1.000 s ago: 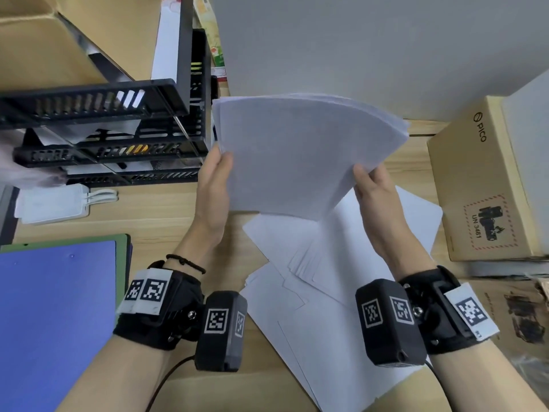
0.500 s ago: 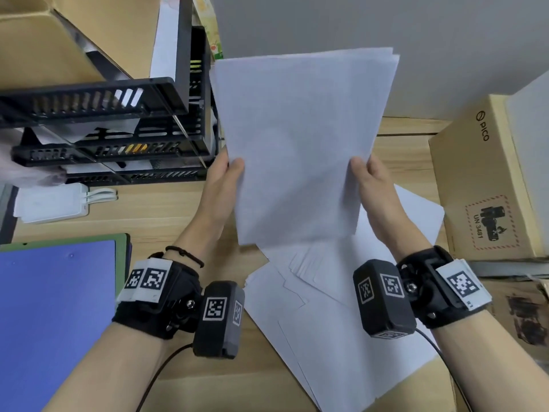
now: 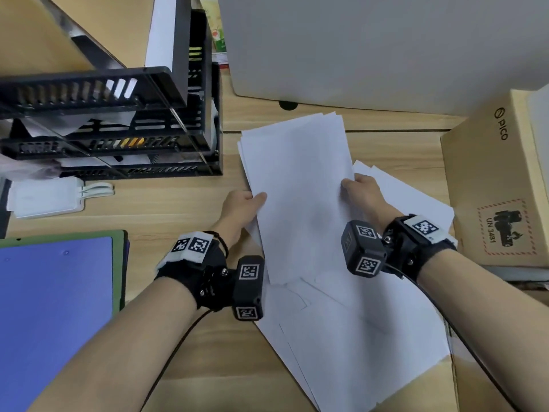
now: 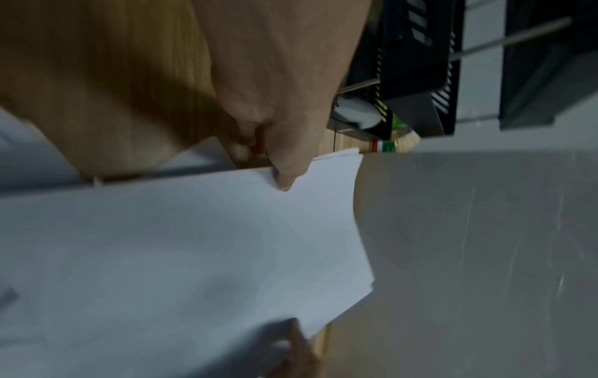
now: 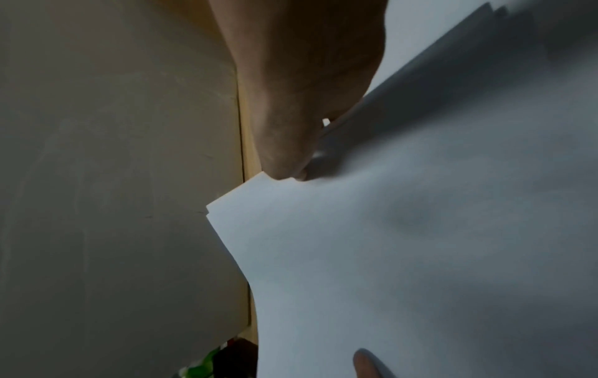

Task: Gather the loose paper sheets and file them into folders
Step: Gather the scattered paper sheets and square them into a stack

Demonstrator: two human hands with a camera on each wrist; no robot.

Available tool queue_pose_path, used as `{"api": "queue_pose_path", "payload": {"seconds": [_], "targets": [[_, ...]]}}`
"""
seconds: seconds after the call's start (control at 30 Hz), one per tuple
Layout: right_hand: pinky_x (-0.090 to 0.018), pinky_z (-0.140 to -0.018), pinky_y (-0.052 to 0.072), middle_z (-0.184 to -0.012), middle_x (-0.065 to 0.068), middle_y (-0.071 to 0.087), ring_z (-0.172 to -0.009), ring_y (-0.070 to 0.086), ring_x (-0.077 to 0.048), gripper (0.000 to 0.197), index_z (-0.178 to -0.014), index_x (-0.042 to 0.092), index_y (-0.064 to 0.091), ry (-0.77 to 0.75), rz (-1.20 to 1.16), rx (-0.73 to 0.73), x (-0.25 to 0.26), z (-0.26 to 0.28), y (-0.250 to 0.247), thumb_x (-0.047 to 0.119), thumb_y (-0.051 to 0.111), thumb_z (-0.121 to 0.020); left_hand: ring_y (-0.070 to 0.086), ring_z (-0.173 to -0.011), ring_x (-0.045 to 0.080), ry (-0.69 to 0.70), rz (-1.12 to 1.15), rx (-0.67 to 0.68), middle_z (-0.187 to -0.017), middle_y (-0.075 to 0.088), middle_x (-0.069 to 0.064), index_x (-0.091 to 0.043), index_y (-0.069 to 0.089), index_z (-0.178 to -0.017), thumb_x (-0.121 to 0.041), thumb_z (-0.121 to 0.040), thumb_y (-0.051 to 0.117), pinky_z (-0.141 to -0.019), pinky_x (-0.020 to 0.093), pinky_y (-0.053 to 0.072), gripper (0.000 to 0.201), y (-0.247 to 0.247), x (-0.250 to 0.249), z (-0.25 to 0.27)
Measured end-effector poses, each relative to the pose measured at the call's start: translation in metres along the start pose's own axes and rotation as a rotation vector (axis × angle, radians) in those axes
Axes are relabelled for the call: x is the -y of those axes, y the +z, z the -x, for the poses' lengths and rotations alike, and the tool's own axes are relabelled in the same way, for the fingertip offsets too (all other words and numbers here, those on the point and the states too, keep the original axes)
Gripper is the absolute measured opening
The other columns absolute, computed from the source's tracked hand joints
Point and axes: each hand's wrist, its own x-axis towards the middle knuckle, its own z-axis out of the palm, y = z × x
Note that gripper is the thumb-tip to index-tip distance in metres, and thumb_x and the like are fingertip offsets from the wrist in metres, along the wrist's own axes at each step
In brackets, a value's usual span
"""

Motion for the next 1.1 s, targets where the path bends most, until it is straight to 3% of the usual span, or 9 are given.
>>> {"api": "queue_pose_path", "payload": {"seconds": [0.13, 0.23, 0.33, 0.4, 0.57, 0.7, 0.8, 0.97, 1.1], "targets": [[-0.02, -0.052, 0.047, -0.091, -0.007, 0.065, -0.067, 0.06, -0.018, 0.019, -0.104, 0.01, 0.058, 0.059, -0.03, 0.082, 0.008, -0.005, 0.007, 0.008, 0.04, -0.096, 0.064, -0.071, 0.019, -0.055, 0.213, -0.044, -0.082, 0.07, 0.007, -0.008, 0.067, -0.075, -0.02, -0.094, 0.064, -0.06, 0.019, 0.052, 0.023, 0.001, -0.007, -0.009], [-0.029, -0.067, 0.053, -0.104, -0.008, 0.068, -0.08, 0.065, -0.023, 0.024, -0.105, 0.016, 0.062, 0.061, -0.046, 0.075, 0.002, -0.01, 0.016, 0.012, 0.042, -0.092, 0.067, -0.086, 0.026, -0.051, 0.206, -0.064, -0.098, 0.073, 0.016, 0.002, 0.07, -0.091, -0.025, -0.092, 0.066, -0.079, 0.035, 0.054, 0.027, 0.004, -0.006, -0.014], [-0.044, -0.091, 0.053, -0.107, -0.005, 0.069, -0.096, 0.065, -0.029, 0.021, -0.099, 0.021, 0.063, 0.037, -0.024, 0.029, -0.005, -0.014, 0.023, 0.022, 0.045, -0.087, 0.069, -0.093, 0.026, -0.054, 0.205, -0.034, -0.103, 0.073, 0.011, -0.004, 0.068, -0.101, -0.028, -0.092, 0.066, -0.085, 0.037, 0.055, 0.025, 0.012, -0.008, -0.016], [-0.045, -0.095, 0.051, -0.109, -0.004, 0.067, -0.101, 0.063, -0.03, 0.022, -0.103, 0.022, 0.062, 0.035, -0.001, 0.018, -0.005, -0.012, 0.025, 0.023, 0.044, -0.089, 0.069, -0.093, 0.023, -0.058, 0.241, -0.011, -0.106, 0.071, 0.009, -0.009, 0.065, -0.106, -0.026, -0.092, 0.066, -0.085, 0.034, 0.057, 0.022, 0.016, -0.009, -0.018], [-0.046, -0.091, 0.054, -0.102, -0.003, 0.071, -0.095, 0.067, -0.029, 0.021, -0.092, 0.026, 0.063, 0.034, -0.057, 0.037, -0.005, -0.013, 0.022, 0.025, 0.045, -0.082, 0.066, -0.101, 0.019, -0.075, 0.362, 0.024, -0.121, 0.064, 0.004, -0.012, 0.047, -0.132, -0.019, -0.091, 0.068, -0.086, 0.034, 0.056, 0.046, 0.02, -0.005, -0.023], [-0.034, -0.078, 0.053, -0.092, 0.001, 0.069, -0.085, 0.066, -0.024, 0.019, -0.091, 0.024, 0.061, 0.008, -0.149, 0.024, -0.002, -0.006, 0.019, 0.016, 0.043, -0.091, 0.062, -0.11, 0.021, -0.059, 0.418, 0.031, -0.131, 0.056, 0.005, -0.016, 0.031, -0.141, -0.008, -0.087, 0.07, -0.094, 0.04, 0.053, 0.068, 0.017, 0.003, -0.024], [-0.027, -0.069, 0.05, -0.091, 0.007, 0.069, -0.082, 0.065, -0.014, 0.021, -0.099, 0.022, 0.063, -0.047, -0.272, 0.006, -0.005, -0.002, 0.019, 0.012, 0.046, -0.093, 0.063, -0.113, 0.022, 0.003, 0.374, 0.155, -0.126, 0.065, 0.006, -0.01, 0.054, -0.135, -0.01, -0.094, 0.063, -0.103, 0.044, 0.048, 0.042, 0.01, -0.006, -0.014], [-0.036, -0.085, 0.055, -0.115, -0.001, 0.068, -0.105, 0.066, -0.022, 0.042, -0.127, 0.016, 0.055, -0.033, -0.571, 0.073, -0.017, 0.008, 0.017, 0.023, 0.066, -0.087, 0.064, -0.115, 0.026, 0.191, 0.322, 0.312, -0.126, 0.067, 0.006, -0.011, 0.058, -0.131, -0.022, -0.091, 0.068, -0.101, 0.049, 0.048, 0.042, -0.013, -0.046, 0.024], [-0.029, -0.073, 0.057, -0.118, 0.001, 0.067, -0.1, 0.068, -0.015, 0.046, -0.13, 0.023, 0.041, -0.111, -0.712, 0.186, -0.009, 0.024, 0.009, 0.024, 0.066, -0.09, 0.072, -0.089, 0.006, 0.435, 0.121, 0.3, -0.094, 0.075, -0.013, -0.019, 0.069, -0.102, -0.022, -0.086, 0.072, -0.073, 0.02, 0.055, 0.017, -0.027, -0.085, 0.067]]}}
